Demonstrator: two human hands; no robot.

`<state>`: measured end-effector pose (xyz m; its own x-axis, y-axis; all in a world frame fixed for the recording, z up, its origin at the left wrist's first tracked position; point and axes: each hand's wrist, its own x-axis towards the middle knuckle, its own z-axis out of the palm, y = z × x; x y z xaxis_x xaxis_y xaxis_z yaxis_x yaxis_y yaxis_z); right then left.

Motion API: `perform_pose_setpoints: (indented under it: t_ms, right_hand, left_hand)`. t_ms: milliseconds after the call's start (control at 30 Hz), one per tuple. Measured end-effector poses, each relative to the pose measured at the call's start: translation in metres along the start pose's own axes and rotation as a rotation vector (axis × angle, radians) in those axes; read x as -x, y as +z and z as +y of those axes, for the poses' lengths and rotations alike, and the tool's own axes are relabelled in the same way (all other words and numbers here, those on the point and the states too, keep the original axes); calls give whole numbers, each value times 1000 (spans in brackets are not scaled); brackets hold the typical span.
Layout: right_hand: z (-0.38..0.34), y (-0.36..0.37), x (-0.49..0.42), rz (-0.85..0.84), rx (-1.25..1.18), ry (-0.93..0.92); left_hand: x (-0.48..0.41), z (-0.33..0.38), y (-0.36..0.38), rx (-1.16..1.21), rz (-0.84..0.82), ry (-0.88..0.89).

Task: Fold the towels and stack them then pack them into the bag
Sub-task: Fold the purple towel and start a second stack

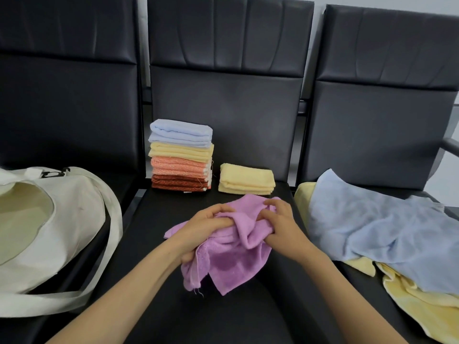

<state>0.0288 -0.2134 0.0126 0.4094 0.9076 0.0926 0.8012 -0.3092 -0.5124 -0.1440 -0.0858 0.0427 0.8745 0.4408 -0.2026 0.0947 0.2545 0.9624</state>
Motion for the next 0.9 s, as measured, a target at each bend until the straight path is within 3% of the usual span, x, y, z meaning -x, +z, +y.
perform_pose_setpoints:
  t_ms: [133, 200, 267, 467, 500, 600, 667, 733, 900]
  right_hand:
    - [-7, -7, 3, -120, -257, 4]
    - [-13, -4, 6, -281, -236, 2]
    - [-17, 6, 7, -337, -241, -4]
    - [-14, 3, 1, -86, -148, 77]
    - [-12, -1, 1, -53, -190, 106]
    - [-5, -12, 1, -103, -424, 163]
    - [-3, -17, 2, -195, -454, 178]
    - [-5, -22, 2, -266, -434, 153]
    - [-12, -19, 8, -454, -48, 169]
  left_hand:
    - [-1, 0, -2, 76, 18, 0]
    - [0, 1, 1, 103, 13, 3]
    - [0, -1, 4, 51, 12, -17]
    - [-1, -2, -3, -172, 19, -14]
    - [-2, -2, -9, -300, 21, -9]
    - [-5, -6, -21, -1012, 71, -60]
    - [-6, -9, -24, -1169, 92, -76]
    - [-7, -8, -30, -1084, 21, -46]
    - [-2, 0, -31, -472, -126, 11]
